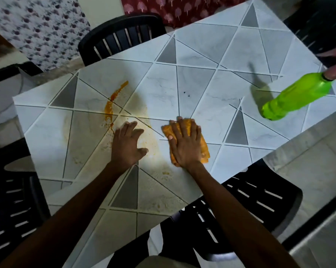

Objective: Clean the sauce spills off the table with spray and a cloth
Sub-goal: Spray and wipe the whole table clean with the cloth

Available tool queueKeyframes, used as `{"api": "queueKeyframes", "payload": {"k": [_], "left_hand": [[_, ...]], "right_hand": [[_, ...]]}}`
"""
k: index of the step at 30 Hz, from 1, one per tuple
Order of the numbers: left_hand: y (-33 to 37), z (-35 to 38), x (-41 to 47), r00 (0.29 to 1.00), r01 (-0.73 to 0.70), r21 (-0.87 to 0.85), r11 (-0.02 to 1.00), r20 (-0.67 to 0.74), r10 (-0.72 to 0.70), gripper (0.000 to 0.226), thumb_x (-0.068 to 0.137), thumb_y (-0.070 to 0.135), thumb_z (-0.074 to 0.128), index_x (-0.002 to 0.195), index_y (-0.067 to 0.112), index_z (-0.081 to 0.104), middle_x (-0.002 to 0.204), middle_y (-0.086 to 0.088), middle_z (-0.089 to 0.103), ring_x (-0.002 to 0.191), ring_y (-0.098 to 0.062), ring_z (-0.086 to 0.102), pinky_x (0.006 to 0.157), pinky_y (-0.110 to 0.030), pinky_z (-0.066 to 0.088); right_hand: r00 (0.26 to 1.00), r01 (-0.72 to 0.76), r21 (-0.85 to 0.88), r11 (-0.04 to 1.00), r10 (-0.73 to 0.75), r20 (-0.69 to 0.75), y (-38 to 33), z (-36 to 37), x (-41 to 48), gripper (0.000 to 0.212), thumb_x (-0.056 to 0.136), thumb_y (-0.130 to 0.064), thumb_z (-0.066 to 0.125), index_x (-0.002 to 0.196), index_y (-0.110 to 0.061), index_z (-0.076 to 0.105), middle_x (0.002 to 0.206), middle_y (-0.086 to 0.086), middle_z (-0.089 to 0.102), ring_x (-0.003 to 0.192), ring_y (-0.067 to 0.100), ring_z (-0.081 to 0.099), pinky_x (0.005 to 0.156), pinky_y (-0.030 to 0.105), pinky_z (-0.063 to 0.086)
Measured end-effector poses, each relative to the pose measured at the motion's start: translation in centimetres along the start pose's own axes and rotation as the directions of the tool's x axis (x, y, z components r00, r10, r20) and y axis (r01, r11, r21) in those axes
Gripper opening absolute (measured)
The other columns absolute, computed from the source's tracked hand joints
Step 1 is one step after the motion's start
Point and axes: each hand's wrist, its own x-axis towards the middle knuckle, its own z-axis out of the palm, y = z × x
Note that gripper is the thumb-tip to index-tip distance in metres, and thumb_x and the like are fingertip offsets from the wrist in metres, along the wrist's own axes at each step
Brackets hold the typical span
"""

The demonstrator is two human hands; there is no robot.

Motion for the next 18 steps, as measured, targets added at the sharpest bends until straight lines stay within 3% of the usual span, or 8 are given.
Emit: {"api": "queueKeyframes", "payload": {"k": [3,6,8,12,15,18], "left_hand": [[0.1,0.9,-1.6,1.000,0.013,-0.038,0.999,0.026,-0.012,0.081,0.067,0.060,0.072,0.137,0.023,0.053,0.154,-0.005,0.039,0.144,-0.030,0.030,0.113,-0.053,0.026],[-0.3,1.1,-2.7,0.999,0.034,-0.064,0.997,0.032,-0.032,0.085,0.068,0.067,0.065,0.141,0.025,0.050,0.154,-0.005,0.039,0.143,-0.030,0.032,0.114,-0.051,0.027],[-0.3,1.2,-3.5,0.999,0.023,-0.059,0.998,0.045,-0.021,0.088,0.068,0.069,0.062,0.142,0.025,0.048,0.154,-0.005,0.038,0.144,-0.031,0.032,0.114,-0.051,0.026],[-0.3,1.1,-5.1,0.997,0.031,-0.050,0.998,0.072,-0.027,0.092,0.067,0.071,0.059,0.145,0.024,0.045,0.157,-0.007,0.035,0.145,-0.032,0.028,0.114,-0.053,0.024],[-0.4,1.0,-6.9,0.995,0.055,-0.073,0.996,0.085,-0.049,0.092,0.069,0.070,0.059,0.146,0.025,0.043,0.157,-0.007,0.033,0.145,-0.033,0.027,0.114,-0.054,0.024],[-0.8,1.0,-9.1,0.997,0.033,-0.080,0.996,0.074,-0.027,0.090,0.070,0.072,0.050,0.145,0.023,0.045,0.156,-0.008,0.035,0.145,-0.033,0.028,0.113,-0.056,0.024]], "right_hand": [[0.992,0.124,0.009,0.992,-0.124,0.034,-0.1,0.3,-5.6,0.058,0.107,-0.051,0.031,0.161,-0.036,0.018,0.171,-0.005,0.012,0.156,0.038,0.005,0.125,0.058,0.005],[0.987,0.126,-0.032,0.992,-0.122,0.102,3.4,-0.3,-9.3,0.058,0.106,-0.053,0.025,0.161,-0.042,0.011,0.171,-0.008,0.009,0.157,0.036,0.006,0.124,0.059,0.010],[0.995,0.030,-0.097,0.995,-0.021,0.094,7.4,-1.5,-9.4,0.058,0.105,-0.053,0.019,0.161,-0.042,0.008,0.171,-0.007,0.010,0.155,0.039,0.011,0.122,0.060,0.014],[0.966,-0.247,-0.037,0.968,0.249,0.068,12.3,-3.4,-6.1,0.058,0.104,-0.057,0.014,0.160,-0.043,0.010,0.171,-0.007,0.011,0.155,0.040,0.007,0.122,0.063,0.011],[0.966,-0.253,-0.040,0.967,0.255,0.041,9.3,-2.4,-7.2,0.059,0.103,-0.056,0.015,0.160,-0.042,0.012,0.171,-0.006,0.011,0.155,0.041,0.009,0.123,0.062,0.011],[0.989,-0.138,-0.068,0.988,0.142,0.049,3.0,0.0,-11.8,0.058,0.105,-0.052,0.021,0.161,-0.040,0.010,0.171,-0.006,0.007,0.155,0.041,0.008,0.123,0.061,0.010]]}}
